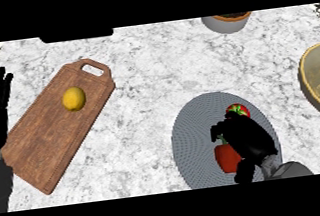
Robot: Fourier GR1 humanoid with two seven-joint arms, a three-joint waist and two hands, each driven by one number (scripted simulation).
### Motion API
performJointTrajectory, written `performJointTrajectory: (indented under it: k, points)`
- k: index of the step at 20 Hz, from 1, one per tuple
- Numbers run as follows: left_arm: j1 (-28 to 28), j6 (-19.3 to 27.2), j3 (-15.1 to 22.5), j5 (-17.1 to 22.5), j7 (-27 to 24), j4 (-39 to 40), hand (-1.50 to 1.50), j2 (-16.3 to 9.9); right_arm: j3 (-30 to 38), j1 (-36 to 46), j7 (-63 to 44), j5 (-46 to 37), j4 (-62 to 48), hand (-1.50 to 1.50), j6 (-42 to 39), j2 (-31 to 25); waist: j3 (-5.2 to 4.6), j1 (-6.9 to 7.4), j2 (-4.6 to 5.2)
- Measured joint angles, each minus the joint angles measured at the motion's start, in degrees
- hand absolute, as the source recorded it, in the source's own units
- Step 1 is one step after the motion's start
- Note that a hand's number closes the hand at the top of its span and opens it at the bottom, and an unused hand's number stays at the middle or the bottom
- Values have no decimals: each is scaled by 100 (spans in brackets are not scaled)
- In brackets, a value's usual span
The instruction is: Pick the bell pepper from the placemat and place it in the bowl
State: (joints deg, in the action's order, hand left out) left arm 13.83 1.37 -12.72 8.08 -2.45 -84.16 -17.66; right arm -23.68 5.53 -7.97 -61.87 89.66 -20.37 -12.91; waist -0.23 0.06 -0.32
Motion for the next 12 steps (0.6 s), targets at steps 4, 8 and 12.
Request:
performJointTrajectory:
  k: [4, 8, 12]
  points:
    - [0, 61, 47, -29, 243, -260, 0, 54, 240, -61, 393, -38, -33, 150, 255, -203, -9, -11, -24]
    - [-111, 155, -161, -15, 237, -247, 0, -36, 1475, -619, 805, 393, -214, 150, 485, -1265, 15, -388, -29]
    - [-232, 215, -312, -10, 212, -250, 0, -98, 2725, -997, 1099, 840, -840, 150, 569, -2162, 55, -672, -9]
